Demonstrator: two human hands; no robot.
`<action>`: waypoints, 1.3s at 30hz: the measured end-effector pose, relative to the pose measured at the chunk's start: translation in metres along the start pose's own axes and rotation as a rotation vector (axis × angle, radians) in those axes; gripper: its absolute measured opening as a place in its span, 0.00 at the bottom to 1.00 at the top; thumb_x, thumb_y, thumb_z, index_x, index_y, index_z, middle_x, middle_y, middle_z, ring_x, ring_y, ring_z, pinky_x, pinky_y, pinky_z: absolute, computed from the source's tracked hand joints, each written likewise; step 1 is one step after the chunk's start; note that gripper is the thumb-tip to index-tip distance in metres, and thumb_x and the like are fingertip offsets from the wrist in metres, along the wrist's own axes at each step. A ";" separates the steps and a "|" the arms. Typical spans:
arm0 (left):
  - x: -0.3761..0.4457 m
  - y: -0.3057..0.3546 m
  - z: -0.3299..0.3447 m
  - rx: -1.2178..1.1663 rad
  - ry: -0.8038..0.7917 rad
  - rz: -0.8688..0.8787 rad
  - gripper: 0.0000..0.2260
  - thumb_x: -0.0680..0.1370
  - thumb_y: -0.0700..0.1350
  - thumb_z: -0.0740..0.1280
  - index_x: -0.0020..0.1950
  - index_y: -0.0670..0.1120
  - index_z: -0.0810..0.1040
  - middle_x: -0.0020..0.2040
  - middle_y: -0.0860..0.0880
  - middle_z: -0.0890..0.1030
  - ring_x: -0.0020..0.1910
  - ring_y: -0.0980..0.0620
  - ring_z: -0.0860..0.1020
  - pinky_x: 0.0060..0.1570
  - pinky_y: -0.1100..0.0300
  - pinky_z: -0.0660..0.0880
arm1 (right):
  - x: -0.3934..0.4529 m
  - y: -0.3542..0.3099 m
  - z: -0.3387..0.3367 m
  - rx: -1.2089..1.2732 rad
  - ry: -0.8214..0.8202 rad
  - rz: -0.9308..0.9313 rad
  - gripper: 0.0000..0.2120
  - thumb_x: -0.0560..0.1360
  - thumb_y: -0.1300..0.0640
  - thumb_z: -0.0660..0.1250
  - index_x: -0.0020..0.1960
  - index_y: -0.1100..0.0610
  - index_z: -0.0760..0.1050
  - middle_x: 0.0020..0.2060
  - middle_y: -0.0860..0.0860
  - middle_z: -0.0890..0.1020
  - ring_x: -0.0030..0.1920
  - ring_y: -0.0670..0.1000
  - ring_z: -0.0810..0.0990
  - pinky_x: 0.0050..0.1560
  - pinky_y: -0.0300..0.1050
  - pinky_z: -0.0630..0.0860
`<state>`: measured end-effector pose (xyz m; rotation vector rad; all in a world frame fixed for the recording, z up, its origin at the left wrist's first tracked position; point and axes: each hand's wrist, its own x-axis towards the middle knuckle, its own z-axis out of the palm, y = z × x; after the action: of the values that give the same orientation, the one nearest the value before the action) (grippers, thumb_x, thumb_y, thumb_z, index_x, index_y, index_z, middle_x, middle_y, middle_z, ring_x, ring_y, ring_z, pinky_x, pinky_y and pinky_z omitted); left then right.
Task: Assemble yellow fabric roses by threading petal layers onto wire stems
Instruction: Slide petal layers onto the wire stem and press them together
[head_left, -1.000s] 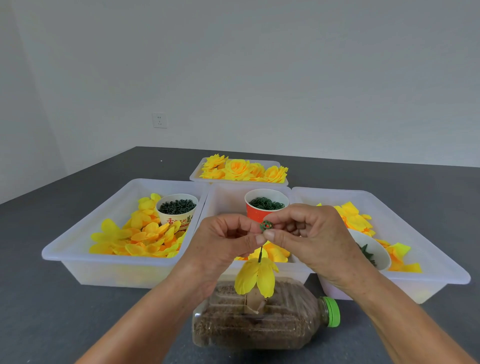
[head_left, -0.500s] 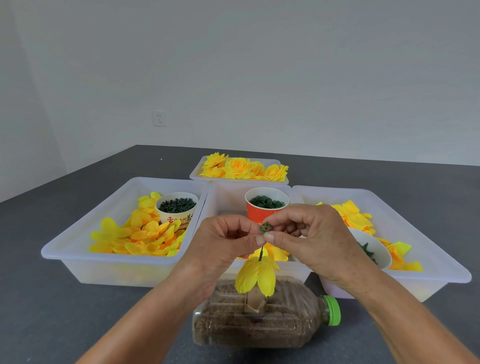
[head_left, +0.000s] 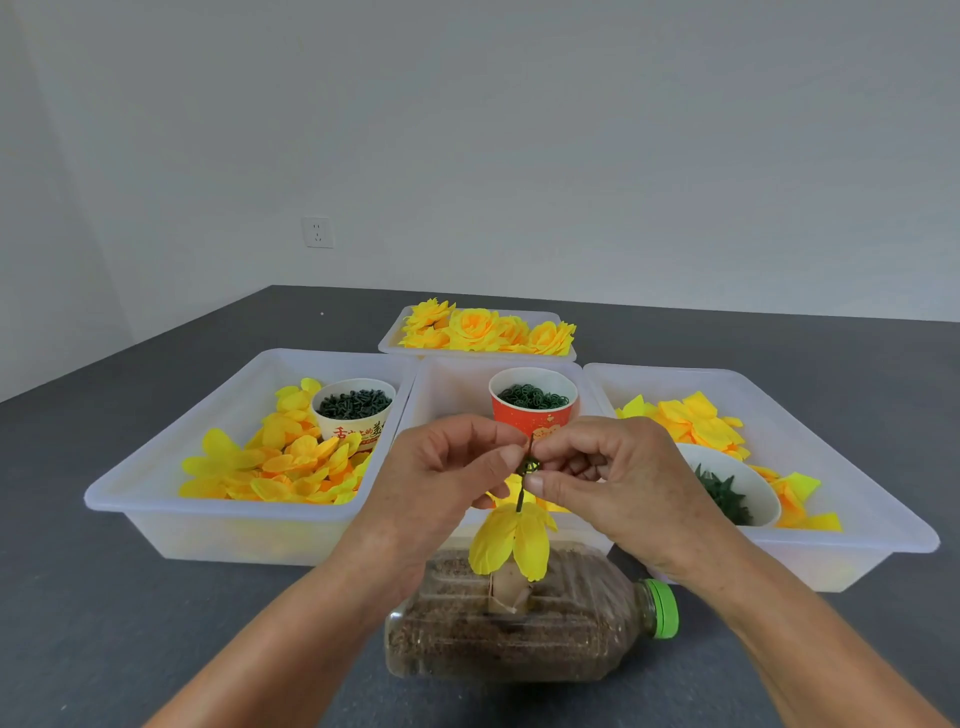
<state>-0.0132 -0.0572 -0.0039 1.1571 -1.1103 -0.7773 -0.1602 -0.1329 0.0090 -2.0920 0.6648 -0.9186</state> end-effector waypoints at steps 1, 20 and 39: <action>-0.001 0.000 0.000 0.001 -0.005 -0.008 0.06 0.69 0.41 0.70 0.45 0.43 0.82 0.33 0.50 0.81 0.30 0.56 0.76 0.33 0.65 0.73 | -0.001 0.000 0.000 -0.002 -0.005 0.004 0.09 0.66 0.64 0.76 0.42 0.52 0.83 0.34 0.49 0.83 0.33 0.38 0.77 0.37 0.30 0.74; -0.009 -0.005 -0.001 0.107 0.057 -0.051 0.07 0.69 0.33 0.72 0.37 0.45 0.83 0.35 0.46 0.81 0.34 0.57 0.77 0.35 0.68 0.74 | -0.012 0.012 0.011 0.145 -0.014 0.074 0.08 0.68 0.64 0.74 0.37 0.51 0.82 0.32 0.52 0.83 0.32 0.46 0.79 0.36 0.38 0.77; -0.004 -0.004 -0.007 0.593 -0.035 0.019 0.12 0.69 0.36 0.73 0.31 0.53 0.82 0.30 0.54 0.81 0.31 0.59 0.76 0.38 0.61 0.74 | 0.000 0.007 0.008 -0.040 -0.167 0.155 0.05 0.67 0.65 0.75 0.34 0.58 0.82 0.28 0.48 0.81 0.31 0.43 0.76 0.37 0.41 0.75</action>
<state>-0.0072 -0.0523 -0.0089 1.6232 -1.4299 -0.4592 -0.1547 -0.1340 -0.0002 -2.0923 0.7505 -0.6415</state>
